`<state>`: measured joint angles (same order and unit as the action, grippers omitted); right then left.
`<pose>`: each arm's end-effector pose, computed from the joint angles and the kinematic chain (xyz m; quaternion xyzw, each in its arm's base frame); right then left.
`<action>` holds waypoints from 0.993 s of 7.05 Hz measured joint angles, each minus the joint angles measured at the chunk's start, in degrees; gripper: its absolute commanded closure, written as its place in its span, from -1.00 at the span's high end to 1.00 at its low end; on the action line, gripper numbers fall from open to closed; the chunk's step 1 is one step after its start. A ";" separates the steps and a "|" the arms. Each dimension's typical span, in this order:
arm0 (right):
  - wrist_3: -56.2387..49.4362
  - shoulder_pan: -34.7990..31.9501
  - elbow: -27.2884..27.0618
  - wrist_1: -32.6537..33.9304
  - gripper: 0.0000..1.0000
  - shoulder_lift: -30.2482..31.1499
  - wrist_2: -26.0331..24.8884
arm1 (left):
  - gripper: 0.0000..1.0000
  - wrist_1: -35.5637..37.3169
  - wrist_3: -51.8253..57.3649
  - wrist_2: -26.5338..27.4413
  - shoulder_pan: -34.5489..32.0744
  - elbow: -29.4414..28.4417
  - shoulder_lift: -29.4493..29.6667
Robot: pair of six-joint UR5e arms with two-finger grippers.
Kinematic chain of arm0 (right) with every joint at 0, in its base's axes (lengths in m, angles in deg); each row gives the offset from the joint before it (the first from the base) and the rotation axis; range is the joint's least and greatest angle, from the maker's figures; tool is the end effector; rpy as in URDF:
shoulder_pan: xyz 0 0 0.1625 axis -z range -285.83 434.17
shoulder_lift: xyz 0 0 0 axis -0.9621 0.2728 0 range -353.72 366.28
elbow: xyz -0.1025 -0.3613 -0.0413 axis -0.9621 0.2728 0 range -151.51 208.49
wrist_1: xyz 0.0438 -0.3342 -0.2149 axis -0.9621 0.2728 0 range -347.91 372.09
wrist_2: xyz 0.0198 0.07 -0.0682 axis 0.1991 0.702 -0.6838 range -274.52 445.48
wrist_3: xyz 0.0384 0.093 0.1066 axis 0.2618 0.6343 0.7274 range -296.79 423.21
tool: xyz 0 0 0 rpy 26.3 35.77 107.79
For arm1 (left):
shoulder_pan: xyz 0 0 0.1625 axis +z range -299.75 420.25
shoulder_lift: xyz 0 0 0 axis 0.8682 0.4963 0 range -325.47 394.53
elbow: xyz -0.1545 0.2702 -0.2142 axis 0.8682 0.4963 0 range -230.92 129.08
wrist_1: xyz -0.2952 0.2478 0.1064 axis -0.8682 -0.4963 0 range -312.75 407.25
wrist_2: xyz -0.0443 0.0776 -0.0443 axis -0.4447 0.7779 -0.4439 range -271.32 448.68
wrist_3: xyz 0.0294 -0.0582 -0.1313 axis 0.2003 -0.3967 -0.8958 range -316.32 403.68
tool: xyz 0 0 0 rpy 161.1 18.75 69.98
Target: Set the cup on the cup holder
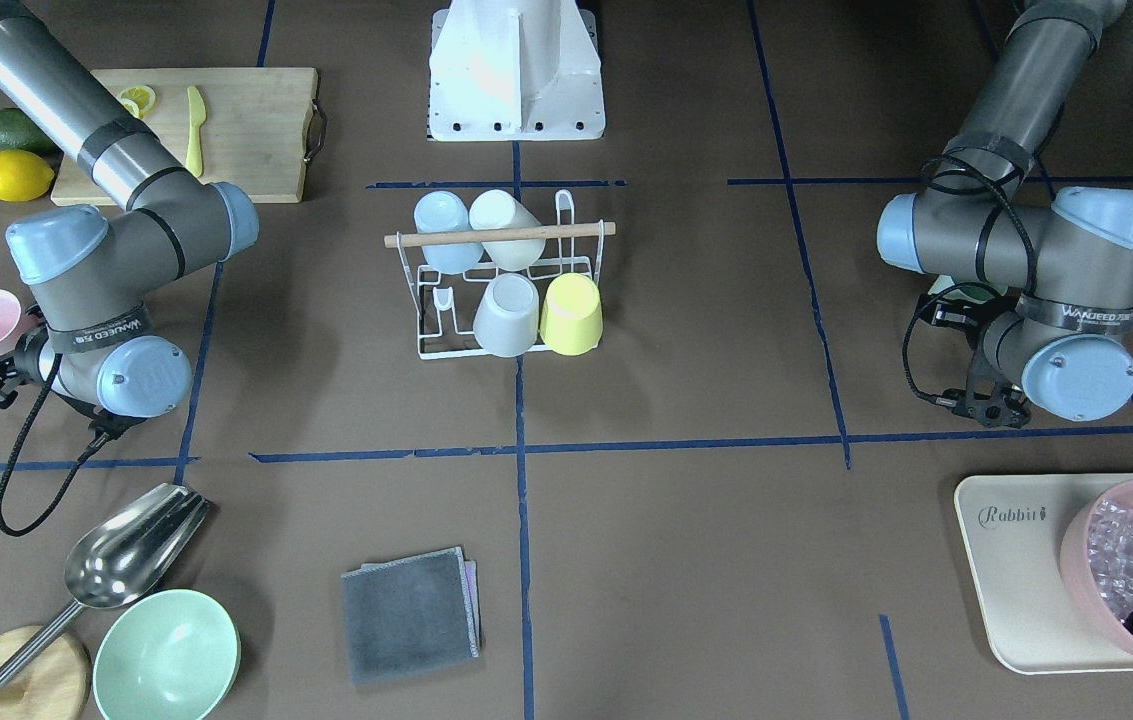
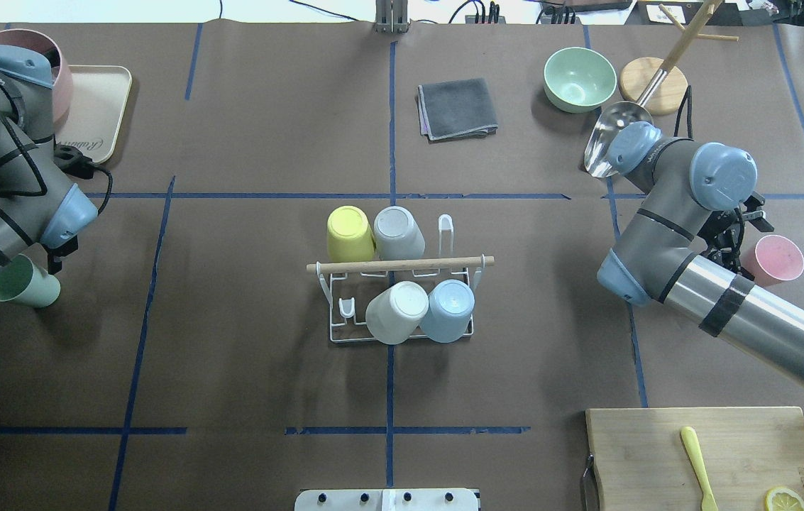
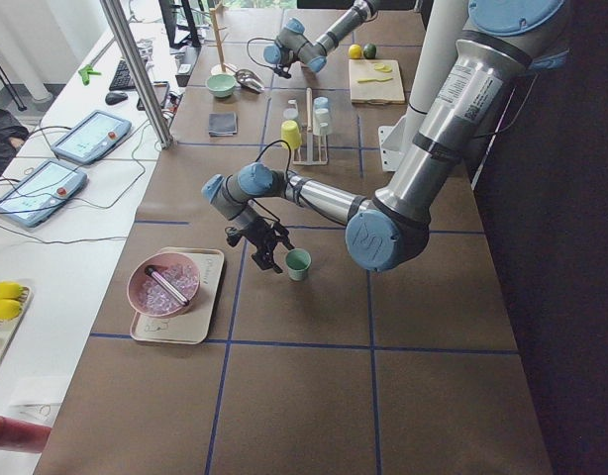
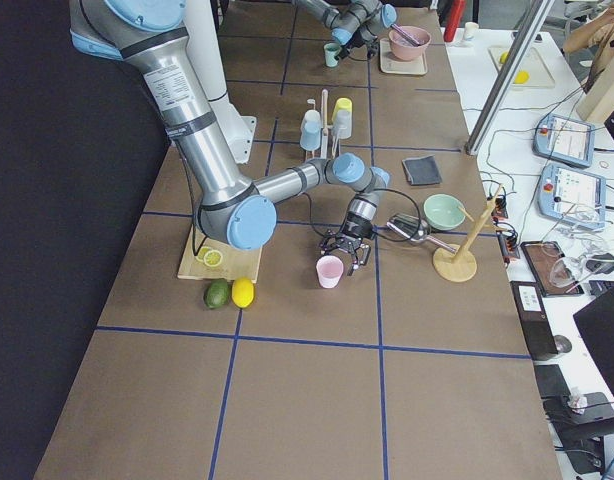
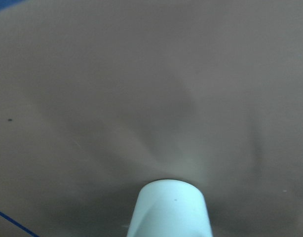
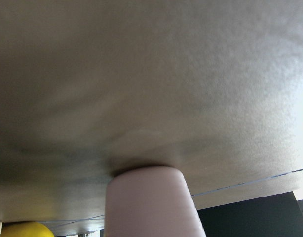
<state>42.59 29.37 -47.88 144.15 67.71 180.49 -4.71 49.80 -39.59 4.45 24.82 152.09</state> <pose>-0.3175 -0.4849 0.5727 -0.2379 0.0084 -0.5191 0.8209 0.2932 -0.5069 0.5570 -0.2740 0.2616 0.2521 0.8905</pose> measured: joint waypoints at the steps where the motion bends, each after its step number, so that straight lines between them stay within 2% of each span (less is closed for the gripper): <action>1: -0.30 -0.17 0.19 0.32 1.00 0.16 0.18 | 1.00 0.79 0.07 0.01 0.07 -0.43 -0.03; 7: -3.51 -0.36 1.21 1.07 1.00 1.63 0.40 | 1.00 4.01 0.10 -3.95 2.15 -1.23 -0.20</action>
<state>39.08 29.01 -46.66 145.21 69.34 180.89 -0.70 49.89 -43.54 6.59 23.59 151.89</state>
